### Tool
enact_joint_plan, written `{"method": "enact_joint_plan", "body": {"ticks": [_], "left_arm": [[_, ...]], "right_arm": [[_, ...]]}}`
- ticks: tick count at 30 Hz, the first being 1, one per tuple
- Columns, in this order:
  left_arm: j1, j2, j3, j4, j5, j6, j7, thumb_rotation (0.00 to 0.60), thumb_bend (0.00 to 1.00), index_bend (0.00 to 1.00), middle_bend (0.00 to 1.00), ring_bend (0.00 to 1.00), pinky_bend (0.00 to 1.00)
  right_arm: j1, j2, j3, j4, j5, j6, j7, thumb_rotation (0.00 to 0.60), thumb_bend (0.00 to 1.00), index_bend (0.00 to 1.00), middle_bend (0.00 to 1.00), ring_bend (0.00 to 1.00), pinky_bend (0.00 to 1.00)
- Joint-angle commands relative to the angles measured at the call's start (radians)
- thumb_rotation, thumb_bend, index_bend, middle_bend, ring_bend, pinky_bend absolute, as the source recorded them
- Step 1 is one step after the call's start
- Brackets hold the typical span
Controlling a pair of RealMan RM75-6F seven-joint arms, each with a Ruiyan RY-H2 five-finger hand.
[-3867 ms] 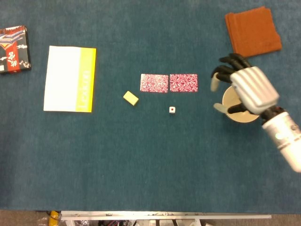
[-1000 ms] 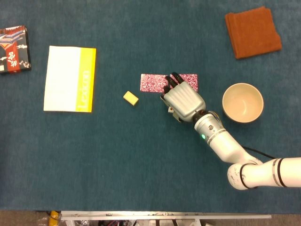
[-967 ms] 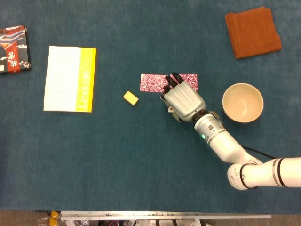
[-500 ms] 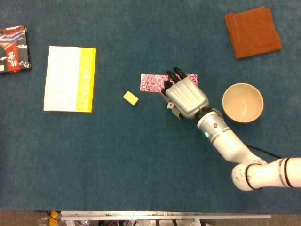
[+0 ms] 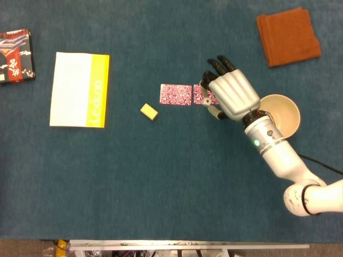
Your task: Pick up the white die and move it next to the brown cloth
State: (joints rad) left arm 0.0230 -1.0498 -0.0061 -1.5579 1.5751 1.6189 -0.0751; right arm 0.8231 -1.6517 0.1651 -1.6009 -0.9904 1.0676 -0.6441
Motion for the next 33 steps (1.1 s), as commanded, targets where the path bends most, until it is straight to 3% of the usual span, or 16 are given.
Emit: {"method": "enact_joint_plan", "body": {"ticks": [1, 6, 19, 25, 33], "left_arm": [[0.002, 0.003, -0.001, -0.004, -0.001, 0.003, 0.003, 0.6, 0.45, 0.29, 0.3, 0.18, 0.18], [0.003, 0.004, 0.0, -0.007, -0.003, 0.002, 0.008, 0.6, 0.46, 0.29, 0.3, 0.18, 0.18], [0.002, 0.006, 0.0, -0.01, -0.001, -0.001, 0.01, 0.6, 0.46, 0.29, 0.3, 0.18, 0.18], [0.003, 0.008, -0.003, -0.004, -0.011, -0.005, 0.004, 0.6, 0.46, 0.29, 0.3, 0.18, 0.18], [-0.009, 0.023, -0.018, -0.013, -0.033, -0.021, 0.008, 0.6, 0.45, 0.29, 0.3, 0.18, 0.18]], "right_arm": [[-0.03, -0.029, 0.043, 0.034, -0.157, 0.1, 0.166, 0.6, 0.28, 0.53, 0.35, 0.1, 0.09], [-0.053, -0.044, 0.041, 0.089, -0.26, 0.162, 0.248, 0.6, 0.28, 0.34, 0.31, 0.1, 0.09], [-0.092, 0.01, 0.043, 0.06, -0.261, 0.156, 0.235, 0.6, 0.28, 0.31, 0.31, 0.1, 0.09], [-0.14, 0.094, 0.016, -0.034, -0.231, 0.164, 0.171, 0.6, 0.28, 0.31, 0.31, 0.1, 0.09], [-0.235, 0.251, -0.039, -0.245, -0.19, 0.238, 0.039, 0.6, 0.29, 0.31, 0.31, 0.1, 0.09]]}}
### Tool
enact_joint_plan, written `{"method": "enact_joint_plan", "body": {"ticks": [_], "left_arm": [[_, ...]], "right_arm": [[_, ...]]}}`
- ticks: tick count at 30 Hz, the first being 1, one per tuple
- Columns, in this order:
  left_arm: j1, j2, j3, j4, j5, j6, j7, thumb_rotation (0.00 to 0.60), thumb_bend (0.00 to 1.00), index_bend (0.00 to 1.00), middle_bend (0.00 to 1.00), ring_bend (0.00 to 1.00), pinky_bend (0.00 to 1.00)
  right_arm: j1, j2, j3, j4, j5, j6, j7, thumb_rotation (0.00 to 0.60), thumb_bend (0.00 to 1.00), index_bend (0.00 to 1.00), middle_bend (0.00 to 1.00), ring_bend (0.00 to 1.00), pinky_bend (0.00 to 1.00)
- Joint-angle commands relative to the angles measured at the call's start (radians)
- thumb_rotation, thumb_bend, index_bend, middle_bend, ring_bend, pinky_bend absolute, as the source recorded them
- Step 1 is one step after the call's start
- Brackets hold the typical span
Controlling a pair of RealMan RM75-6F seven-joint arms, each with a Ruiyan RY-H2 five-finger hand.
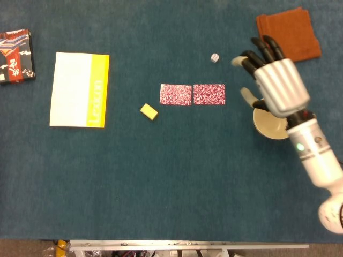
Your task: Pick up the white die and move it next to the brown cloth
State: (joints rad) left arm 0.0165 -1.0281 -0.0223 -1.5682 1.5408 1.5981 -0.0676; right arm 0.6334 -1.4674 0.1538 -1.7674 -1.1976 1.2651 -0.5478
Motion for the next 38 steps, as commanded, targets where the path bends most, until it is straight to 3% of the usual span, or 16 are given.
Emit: {"method": "enact_joint_plan", "body": {"ticks": [1, 10, 23, 38], "left_arm": [[-0.003, 0.003, -0.002, -0.003, 0.001, -0.001, 0.0, 0.6, 0.45, 0.29, 0.3, 0.18, 0.18], [-0.018, 0.011, -0.006, -0.017, -0.016, -0.034, 0.015, 0.6, 0.46, 0.29, 0.3, 0.18, 0.18], [-0.036, -0.002, 0.0, -0.041, 0.015, -0.043, 0.04, 0.6, 0.46, 0.29, 0.3, 0.18, 0.18], [-0.038, 0.004, 0.003, -0.066, 0.015, -0.042, 0.068, 0.6, 0.46, 0.29, 0.3, 0.18, 0.18]], "right_arm": [[-0.056, 0.084, -0.034, -0.098, 0.018, 0.051, -0.064, 0.6, 0.29, 0.31, 0.31, 0.1, 0.09], [-0.187, 0.214, -0.105, -0.182, -0.059, 0.168, -0.027, 0.6, 0.29, 0.32, 0.32, 0.1, 0.09], [-0.368, 0.292, -0.197, -0.211, -0.185, 0.312, 0.041, 0.6, 0.29, 0.34, 0.32, 0.1, 0.09], [-0.455, 0.322, -0.189, -0.213, -0.258, 0.347, 0.078, 0.6, 0.29, 0.35, 0.32, 0.1, 0.09]]}}
